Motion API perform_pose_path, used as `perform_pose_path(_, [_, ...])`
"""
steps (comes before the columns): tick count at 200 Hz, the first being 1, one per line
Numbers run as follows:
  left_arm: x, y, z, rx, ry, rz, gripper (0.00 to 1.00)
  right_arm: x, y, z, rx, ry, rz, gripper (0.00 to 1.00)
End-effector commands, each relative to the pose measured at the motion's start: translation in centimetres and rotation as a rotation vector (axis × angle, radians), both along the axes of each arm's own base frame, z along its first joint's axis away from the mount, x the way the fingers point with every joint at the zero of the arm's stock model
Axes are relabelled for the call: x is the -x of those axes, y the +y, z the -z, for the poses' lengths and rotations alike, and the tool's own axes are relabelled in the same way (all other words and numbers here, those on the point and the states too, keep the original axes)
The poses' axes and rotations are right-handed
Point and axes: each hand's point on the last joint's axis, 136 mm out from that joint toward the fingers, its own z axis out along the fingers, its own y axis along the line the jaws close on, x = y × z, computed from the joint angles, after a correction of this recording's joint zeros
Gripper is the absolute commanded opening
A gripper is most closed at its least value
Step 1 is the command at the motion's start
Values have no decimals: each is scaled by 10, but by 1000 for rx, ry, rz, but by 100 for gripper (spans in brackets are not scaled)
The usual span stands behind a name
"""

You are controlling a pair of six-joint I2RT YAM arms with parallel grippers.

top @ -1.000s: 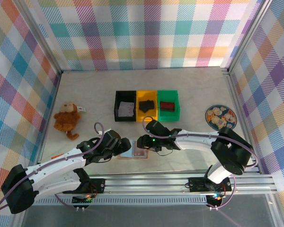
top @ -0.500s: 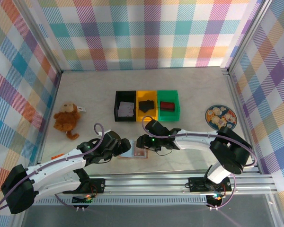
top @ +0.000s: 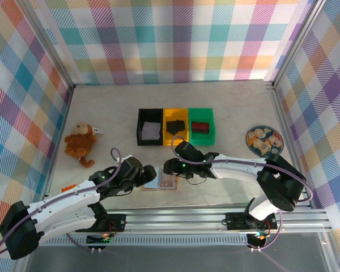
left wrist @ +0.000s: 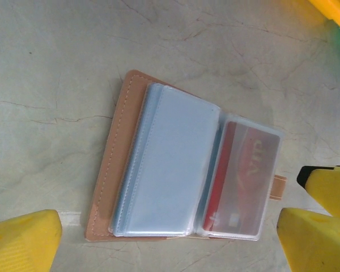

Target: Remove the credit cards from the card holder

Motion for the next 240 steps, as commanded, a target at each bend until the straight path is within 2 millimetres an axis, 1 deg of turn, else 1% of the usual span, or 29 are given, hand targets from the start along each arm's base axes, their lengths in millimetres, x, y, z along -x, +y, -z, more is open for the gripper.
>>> perform_pose_path(1, [0,5,1,-24,1,2,98,2,0,5,41,40,7,58])
perform_pose_path(29, [1,4,3,-21,7,5,97,7,5,16,13,84,22,57])
perform_pose_path(46, [2,6,5,-20,7,0,98,9,3,22,32,100,34,57])
perform_pose_path(79, [3,7,9,-13,17,-5,98,11,11,26,17,117,18,57])
perform_pose_path(125, [5,7,13,-12,23,-4,98,10,20,18,-16,89,-9,57])
perform_pose_path(168, [4,6,11,-4,18,-6,98,8,31,-2,-87,47,-38,57])
perform_pose_path(197, [4,7,8,-2,12,-5,98,10,40,-9,-125,54,-62,57])
perform_pose_path(217, [3,8,5,-1,4,-8,98,10,43,-14,-133,48,-64,57])
perform_pose_path(240, [3,11,-3,0,-17,-9,98,9,49,-21,-159,51,-64,57])
